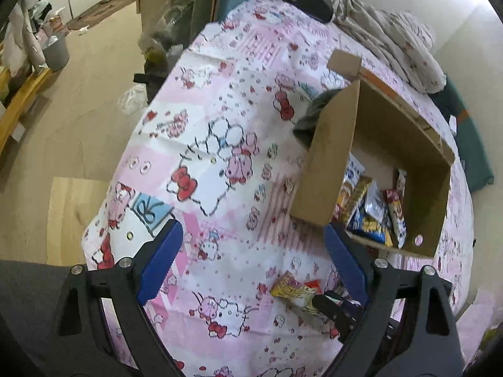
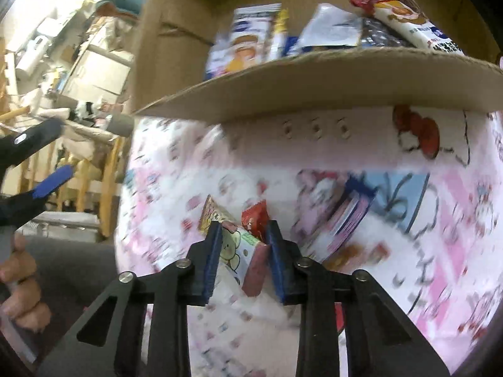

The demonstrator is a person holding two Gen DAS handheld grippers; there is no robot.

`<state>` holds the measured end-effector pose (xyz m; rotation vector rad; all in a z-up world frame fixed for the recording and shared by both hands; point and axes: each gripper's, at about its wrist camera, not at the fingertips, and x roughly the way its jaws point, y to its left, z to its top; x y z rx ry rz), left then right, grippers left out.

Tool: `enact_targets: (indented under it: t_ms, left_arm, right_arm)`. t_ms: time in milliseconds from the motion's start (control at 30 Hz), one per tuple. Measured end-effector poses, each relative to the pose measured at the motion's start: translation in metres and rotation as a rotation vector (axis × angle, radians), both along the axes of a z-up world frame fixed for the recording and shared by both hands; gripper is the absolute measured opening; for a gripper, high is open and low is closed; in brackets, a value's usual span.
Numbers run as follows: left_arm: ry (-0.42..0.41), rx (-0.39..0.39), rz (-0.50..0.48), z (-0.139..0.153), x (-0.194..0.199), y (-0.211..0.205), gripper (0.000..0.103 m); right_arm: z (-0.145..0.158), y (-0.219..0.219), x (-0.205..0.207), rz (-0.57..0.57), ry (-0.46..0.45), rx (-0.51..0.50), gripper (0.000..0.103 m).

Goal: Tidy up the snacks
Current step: 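Move both open tools to the snacks lying on the sheet beside the box, then grasp the yellow cartoon packet with the left tool while the right tool grasps the clear brown packet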

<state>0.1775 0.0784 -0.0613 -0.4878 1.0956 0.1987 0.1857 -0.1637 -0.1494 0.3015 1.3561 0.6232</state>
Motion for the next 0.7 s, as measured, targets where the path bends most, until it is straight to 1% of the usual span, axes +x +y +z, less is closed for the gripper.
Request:
enact_targets:
  t_ms: [67, 100, 167, 267, 367, 467, 500, 567, 600, 633, 700]
  left_arm:
    - [0.014, 0.001, -0.013, -0.004, -0.001, -0.004, 0.089]
    - [0.016, -0.001, -0.016, -0.005, -0.001, -0.005, 0.089]
    - [0.022, 0.006, -0.026, -0.006, -0.001, -0.007, 0.089]
    - [0.04, 0.024, -0.031, -0.011, -0.001, -0.009, 0.089]
    - [0.087, 0.008, -0.026, -0.025, -0.006, -0.013, 0.089]
    - [0.127, -0.013, -0.073, -0.04, -0.011, -0.029, 0.089]
    - [0.151, -0.032, -0.081, -0.047, -0.012, -0.035, 0.087]
    - [0.201, -0.101, -0.075, -0.063, -0.013, -0.045, 0.08]
    - [0.222, -0.115, -0.075, -0.07, -0.012, -0.051, 0.074]
    - [0.234, -0.116, -0.08, -0.075, -0.01, -0.056, 0.071]
    - [0.25, -0.096, -0.102, -0.084, -0.005, -0.069, 0.068]
  right_arm:
    - [0.005, 0.005, -0.011, 0.002, 0.013, 0.0, 0.028]
    - [0.006, 0.006, -0.016, 0.002, 0.036, 0.014, 0.033]
    - [0.005, 0.012, -0.022, 0.037, 0.062, 0.033, 0.036]
    - [0.007, 0.012, -0.03, 0.049, 0.049, -0.004, 0.037]
    - [0.016, -0.009, -0.029, -0.024, 0.023, -0.007, 0.037]
    - [0.025, -0.029, -0.026, -0.106, -0.019, -0.039, 0.037]
    - [0.027, -0.036, -0.026, -0.14, -0.028, -0.044, 0.037]
    - [0.029, -0.048, -0.025, -0.197, -0.034, -0.037, 0.037]
    - [0.029, -0.054, -0.024, -0.222, -0.031, -0.031, 0.037]
    - [0.029, -0.058, -0.024, -0.239, -0.029, -0.029, 0.037]
    - [0.031, -0.069, -0.024, -0.271, -0.026, -0.026, 0.037]
